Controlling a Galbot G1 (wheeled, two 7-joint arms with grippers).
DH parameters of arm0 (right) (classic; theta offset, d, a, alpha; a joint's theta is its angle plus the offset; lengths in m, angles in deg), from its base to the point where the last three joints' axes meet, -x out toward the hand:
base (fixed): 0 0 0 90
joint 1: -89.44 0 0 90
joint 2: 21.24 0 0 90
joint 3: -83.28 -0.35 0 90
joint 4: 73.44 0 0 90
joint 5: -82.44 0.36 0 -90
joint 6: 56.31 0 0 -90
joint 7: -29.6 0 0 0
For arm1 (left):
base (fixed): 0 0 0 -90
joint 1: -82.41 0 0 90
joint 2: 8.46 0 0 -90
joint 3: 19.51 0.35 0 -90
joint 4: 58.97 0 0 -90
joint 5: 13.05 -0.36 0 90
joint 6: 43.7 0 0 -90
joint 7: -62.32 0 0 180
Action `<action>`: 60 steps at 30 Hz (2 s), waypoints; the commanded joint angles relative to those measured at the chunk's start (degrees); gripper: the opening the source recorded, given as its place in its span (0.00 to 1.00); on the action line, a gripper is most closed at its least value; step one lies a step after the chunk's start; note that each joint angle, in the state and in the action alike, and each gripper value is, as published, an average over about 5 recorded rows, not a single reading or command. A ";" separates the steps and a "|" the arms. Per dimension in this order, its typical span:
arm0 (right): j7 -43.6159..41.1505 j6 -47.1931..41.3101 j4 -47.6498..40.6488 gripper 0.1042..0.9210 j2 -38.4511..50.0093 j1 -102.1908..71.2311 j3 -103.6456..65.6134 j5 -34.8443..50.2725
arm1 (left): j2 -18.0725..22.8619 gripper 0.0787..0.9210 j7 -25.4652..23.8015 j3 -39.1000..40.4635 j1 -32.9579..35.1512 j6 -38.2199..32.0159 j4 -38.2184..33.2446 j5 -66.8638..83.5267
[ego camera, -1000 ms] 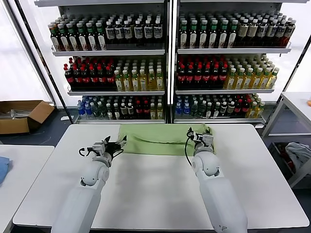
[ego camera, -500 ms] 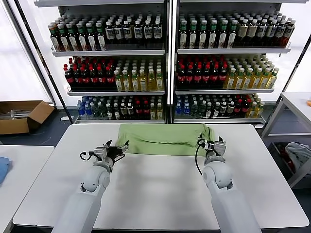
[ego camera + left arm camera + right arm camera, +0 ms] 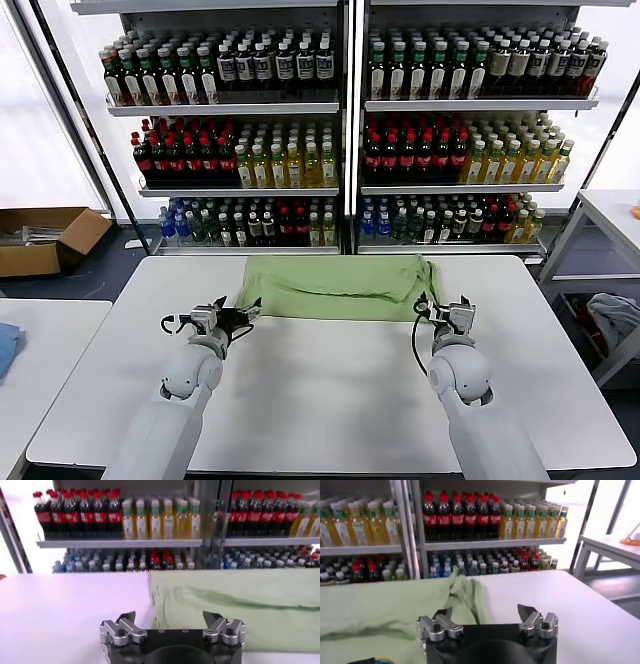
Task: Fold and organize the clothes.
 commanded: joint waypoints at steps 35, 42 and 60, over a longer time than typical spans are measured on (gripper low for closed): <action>-1.47 -0.88 -4.99 0.33 -2.42 -1.46 -0.64 -0.26 | -0.08 0.35 -0.27 1.21 0.38 0.68 2.84 -2.02; -1.80 -0.89 -1.73 0.09 -1.91 -3.84 -0.58 -0.37 | -0.17 0.12 -0.60 1.11 1.69 0.20 1.29 -2.66; 0.62 -0.89 20.64 0.03 -0.97 -20.81 -1.51 -1.15 | -4.28 0.01 0.06 -4.00 23.73 0.10 -26.41 -4.46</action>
